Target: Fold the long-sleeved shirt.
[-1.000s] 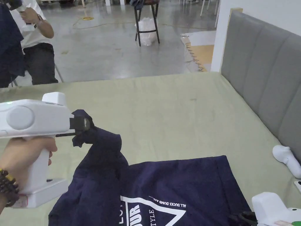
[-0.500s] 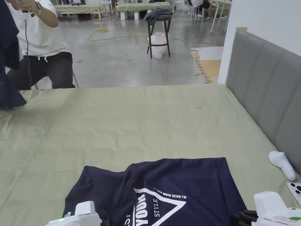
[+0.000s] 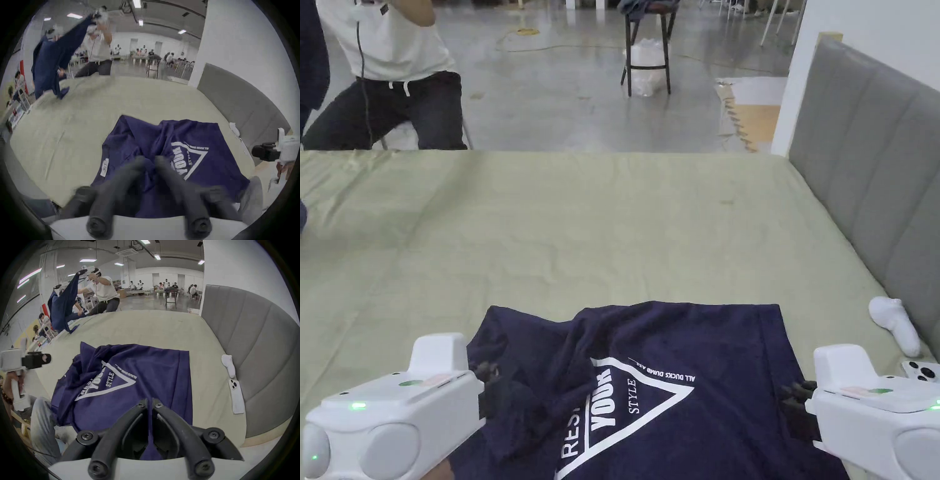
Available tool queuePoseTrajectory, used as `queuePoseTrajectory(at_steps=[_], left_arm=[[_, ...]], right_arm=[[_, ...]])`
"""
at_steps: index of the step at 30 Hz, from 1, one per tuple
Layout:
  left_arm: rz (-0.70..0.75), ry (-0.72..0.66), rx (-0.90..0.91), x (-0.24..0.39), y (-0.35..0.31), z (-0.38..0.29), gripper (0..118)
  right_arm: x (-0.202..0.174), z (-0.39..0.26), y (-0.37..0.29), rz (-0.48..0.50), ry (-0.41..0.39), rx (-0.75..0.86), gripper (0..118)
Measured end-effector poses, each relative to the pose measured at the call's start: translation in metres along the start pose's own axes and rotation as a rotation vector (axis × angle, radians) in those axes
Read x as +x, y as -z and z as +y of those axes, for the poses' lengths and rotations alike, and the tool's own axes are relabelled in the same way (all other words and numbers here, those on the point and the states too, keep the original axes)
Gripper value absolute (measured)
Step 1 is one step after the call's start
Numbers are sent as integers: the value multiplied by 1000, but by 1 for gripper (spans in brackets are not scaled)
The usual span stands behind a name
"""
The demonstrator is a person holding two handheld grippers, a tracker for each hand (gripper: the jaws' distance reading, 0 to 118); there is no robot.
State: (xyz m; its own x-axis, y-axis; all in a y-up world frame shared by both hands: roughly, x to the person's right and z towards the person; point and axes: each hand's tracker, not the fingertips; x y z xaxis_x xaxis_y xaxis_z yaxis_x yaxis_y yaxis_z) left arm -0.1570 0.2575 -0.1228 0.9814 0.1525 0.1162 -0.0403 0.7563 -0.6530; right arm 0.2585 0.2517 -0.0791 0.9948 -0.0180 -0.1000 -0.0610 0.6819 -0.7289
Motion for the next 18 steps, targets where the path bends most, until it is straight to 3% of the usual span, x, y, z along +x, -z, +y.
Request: queuePoseTrajectory(at_steps=[1,7,13,14,16,17,18], left_arm=[[-1,-4,25,-1,-4,-2,4],[-30,11,5,-2,3,13,3],[-72,-85,1,-28,69,94,5],[-61,-82,-40,-28,83,107,16],[-37,-95,-100,-35,129,122,91],[-29,-103,-132,-37,148,126,110],[-6,-112,-214,-38,171,126,105]], right_arm=[[-1,0,2,-3,2,-2,3],[2,-2,4,24,11,-19,3],[10,1,10,9,8,-35,3],[11,1,12,7,11,-37,3],[12,1,18,2,17,-44,3],[13,0,21,1,21,-49,3],[15,-1,25,0,28,-57,3]])
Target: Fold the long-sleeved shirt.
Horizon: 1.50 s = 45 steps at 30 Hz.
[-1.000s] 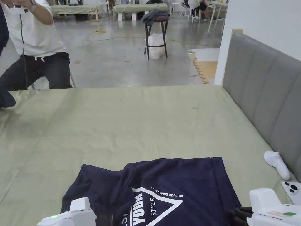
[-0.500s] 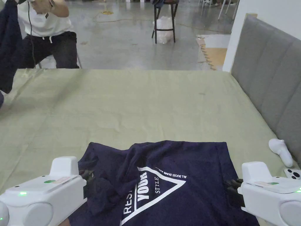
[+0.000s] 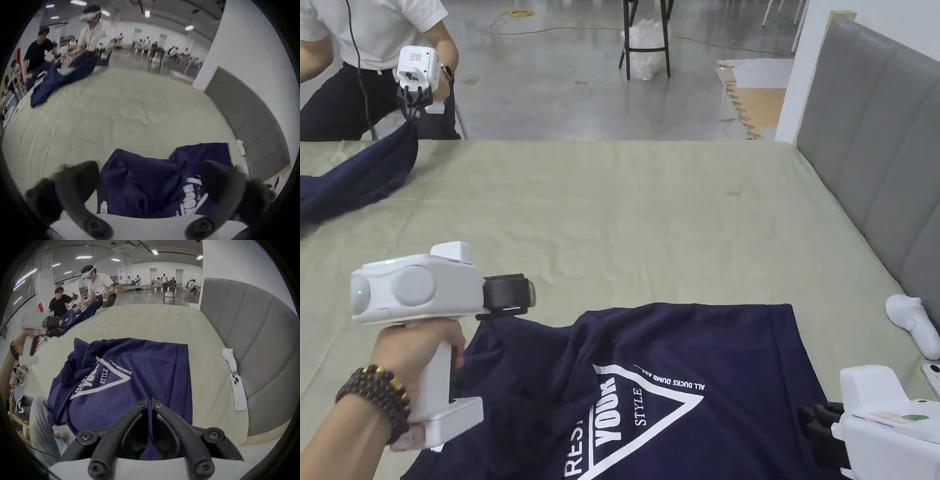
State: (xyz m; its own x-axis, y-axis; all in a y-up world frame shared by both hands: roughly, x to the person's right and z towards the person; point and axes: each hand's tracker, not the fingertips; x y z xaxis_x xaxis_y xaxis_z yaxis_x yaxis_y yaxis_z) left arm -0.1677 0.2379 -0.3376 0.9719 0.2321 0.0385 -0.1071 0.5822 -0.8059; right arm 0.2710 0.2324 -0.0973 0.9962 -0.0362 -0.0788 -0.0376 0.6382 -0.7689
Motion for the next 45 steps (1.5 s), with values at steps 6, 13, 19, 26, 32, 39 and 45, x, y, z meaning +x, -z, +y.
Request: queuePoseTrajectory(at_steps=[6,13,19,26,32,39,45], left_arm=[[100,-53,-193,-11,86,4,58],[47,-88,-154,-13,104,17,13],[44,-31,-176,-14,110,12,13],[20,-28,-162,-13,118,16,13],[7,-30,-159,-14,113,17,13],[6,9,-72,-10,76,24,13],[-85,34,53,-8,-17,-4,13]], right_arm=[[16,6,27,-1,28,-62,3],[59,99,79,-56,6,-26,3],[95,181,175,-100,43,-153,9],[109,182,263,-106,160,-384,67],[110,184,257,-39,153,-344,12],[106,194,196,-36,149,-211,12],[95,171,98,-20,62,-27,12]])
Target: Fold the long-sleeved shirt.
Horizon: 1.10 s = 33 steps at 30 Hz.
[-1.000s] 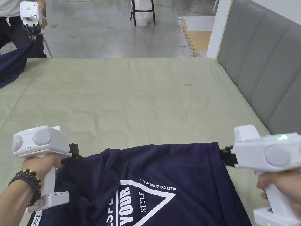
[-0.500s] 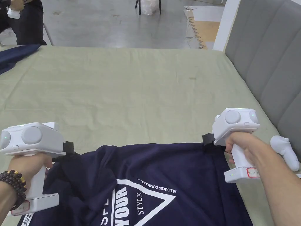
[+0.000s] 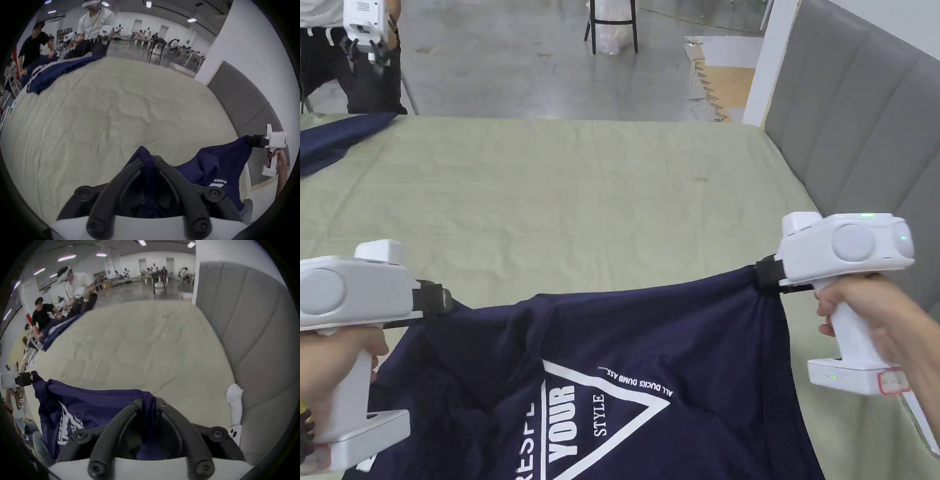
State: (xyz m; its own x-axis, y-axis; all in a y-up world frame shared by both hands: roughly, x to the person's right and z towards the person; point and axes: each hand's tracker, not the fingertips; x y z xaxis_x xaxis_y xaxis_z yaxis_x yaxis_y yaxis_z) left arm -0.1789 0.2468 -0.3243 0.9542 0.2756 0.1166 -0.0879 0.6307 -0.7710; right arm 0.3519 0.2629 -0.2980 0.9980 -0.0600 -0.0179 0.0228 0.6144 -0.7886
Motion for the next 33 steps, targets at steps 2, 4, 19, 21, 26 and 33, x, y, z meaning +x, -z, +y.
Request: queuePoseTrajectory(at_steps=[2,4,19,21,26,33], left_arm=[[-15,10,44,1,-34,-17,13],[-36,11,71,0,-69,-41,13],[41,-70,-252,-17,-108,-262,13],[62,-54,-299,-20,-97,-275,13],[69,-127,-272,-30,-87,-274,13],[185,-42,-90,-25,-139,-261,111]], right_arm=[[-3,-21,-31,7,-18,60,12],[-5,-51,-67,25,-36,96,12],[-34,-268,-67,-58,-244,-327,13],[-40,-271,-52,-97,-279,-363,14],[-53,-271,-46,-130,-316,-365,14],[-56,-259,-103,-159,-201,-215,108]])
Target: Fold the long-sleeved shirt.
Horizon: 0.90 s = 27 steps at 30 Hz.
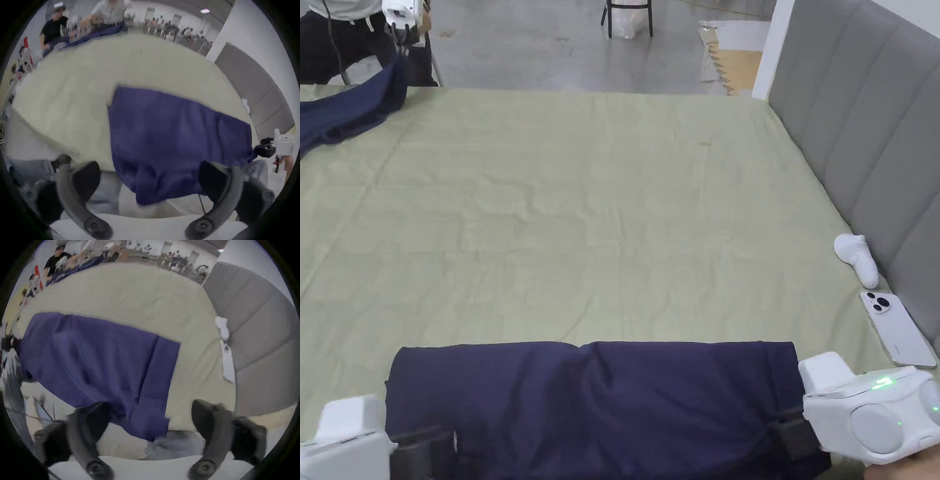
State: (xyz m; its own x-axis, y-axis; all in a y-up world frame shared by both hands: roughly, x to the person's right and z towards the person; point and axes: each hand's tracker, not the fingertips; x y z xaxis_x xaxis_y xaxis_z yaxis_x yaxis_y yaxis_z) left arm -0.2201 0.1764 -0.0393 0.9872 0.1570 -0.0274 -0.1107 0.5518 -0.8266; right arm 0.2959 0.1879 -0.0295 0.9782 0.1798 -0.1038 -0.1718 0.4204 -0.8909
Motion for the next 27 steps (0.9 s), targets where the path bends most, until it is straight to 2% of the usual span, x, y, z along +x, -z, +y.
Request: queuePoseTrajectory(at_steps=[2,5,6,7,8,9,10,11,12,14,16,17,19,20,22,24,27], left_arm=[[-44,43,165,8,-29,15,109],[-44,59,238,29,-55,39,108],[-48,79,266,38,-61,47,102],[-56,99,289,47,-66,53,90],[-61,128,314,54,-67,55,72],[-59,164,335,62,-66,57,36],[-52,190,345,71,-63,58,10],[-53,186,340,76,-60,59,5],[-59,189,344,81,-57,58,4],[-141,192,322,82,-53,63,3],[-142,165,313,79,-54,66,4],[-141,155,325,74,-55,68,12],[-198,41,324,48,-54,76,82],[-241,-18,315,34,-52,80,108],[-286,-139,199,4,-42,87,111],[-338,-204,177,-30,-32,85,104],[-342,-327,102,-80,-5,77,107]], right_arm=[[-6,9,-29,5,49,116,111],[-19,30,-59,8,70,275,111],[-26,38,-68,2,77,330,111],[-30,44,-76,19,72,380,108],[-33,49,-80,33,72,406,99],[-37,56,-82,34,96,423,71],[-40,60,-82,28,119,434,35],[-42,62,-80,27,122,440,3],[-44,65,-77,27,130,444,0],[-45,68,-74,51,155,459,0],[-45,66,-74,83,182,443,0],[-43,62,-77,88,178,448,0],[-39,58,-79,111,182,445,0],[-38,56,-79,119,181,440,0],[-37,52,-80,125,183,436,0],[-36,48,-80,131,186,433,0],[-37,43,-76,154,206,423,0]])
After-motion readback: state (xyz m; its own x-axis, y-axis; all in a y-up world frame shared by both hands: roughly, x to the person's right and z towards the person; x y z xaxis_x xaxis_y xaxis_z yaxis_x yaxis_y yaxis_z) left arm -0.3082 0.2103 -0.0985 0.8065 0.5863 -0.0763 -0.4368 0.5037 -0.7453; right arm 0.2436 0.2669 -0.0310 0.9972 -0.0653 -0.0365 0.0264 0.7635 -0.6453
